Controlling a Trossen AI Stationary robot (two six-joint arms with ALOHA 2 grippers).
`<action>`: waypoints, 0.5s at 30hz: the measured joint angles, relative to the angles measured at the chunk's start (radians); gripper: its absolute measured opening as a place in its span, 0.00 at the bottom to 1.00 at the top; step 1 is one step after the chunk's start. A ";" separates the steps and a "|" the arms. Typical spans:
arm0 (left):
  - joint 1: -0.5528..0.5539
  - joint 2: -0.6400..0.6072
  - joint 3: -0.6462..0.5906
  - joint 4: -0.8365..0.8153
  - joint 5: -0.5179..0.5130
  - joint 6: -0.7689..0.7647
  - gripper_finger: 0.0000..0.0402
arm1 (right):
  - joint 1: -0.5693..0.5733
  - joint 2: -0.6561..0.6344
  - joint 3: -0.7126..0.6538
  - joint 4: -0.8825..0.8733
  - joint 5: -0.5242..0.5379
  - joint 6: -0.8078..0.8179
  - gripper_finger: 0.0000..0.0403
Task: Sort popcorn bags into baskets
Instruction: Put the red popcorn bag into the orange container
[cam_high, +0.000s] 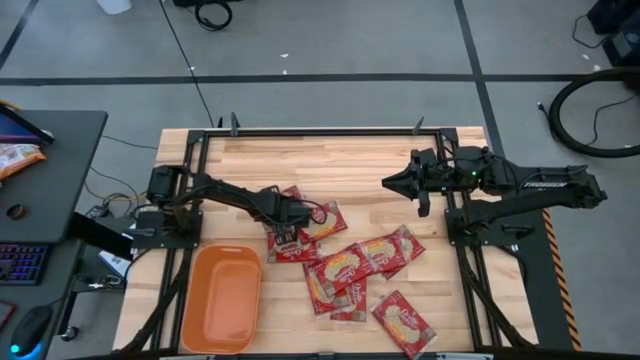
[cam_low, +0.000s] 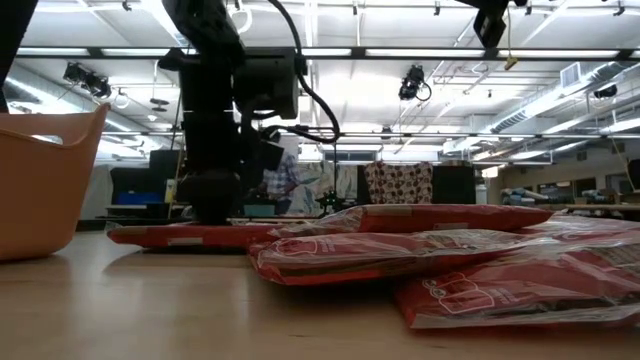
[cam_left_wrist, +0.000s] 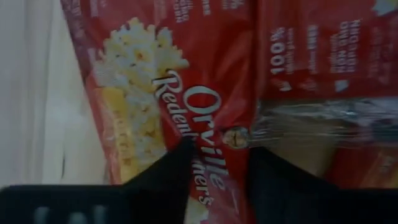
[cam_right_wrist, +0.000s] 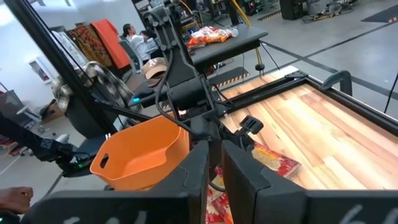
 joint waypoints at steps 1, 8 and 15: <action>0.001 -0.001 0.002 -0.003 0.008 -0.002 0.22 | 0.000 0.000 0.000 0.003 0.000 -0.002 0.12; 0.010 -0.001 0.078 -0.117 0.050 -0.001 0.05 | 0.000 0.000 0.000 0.002 0.000 -0.005 0.12; 0.035 -0.080 0.230 -0.357 0.188 -0.032 0.05 | 0.000 0.000 0.000 0.002 0.000 -0.005 0.12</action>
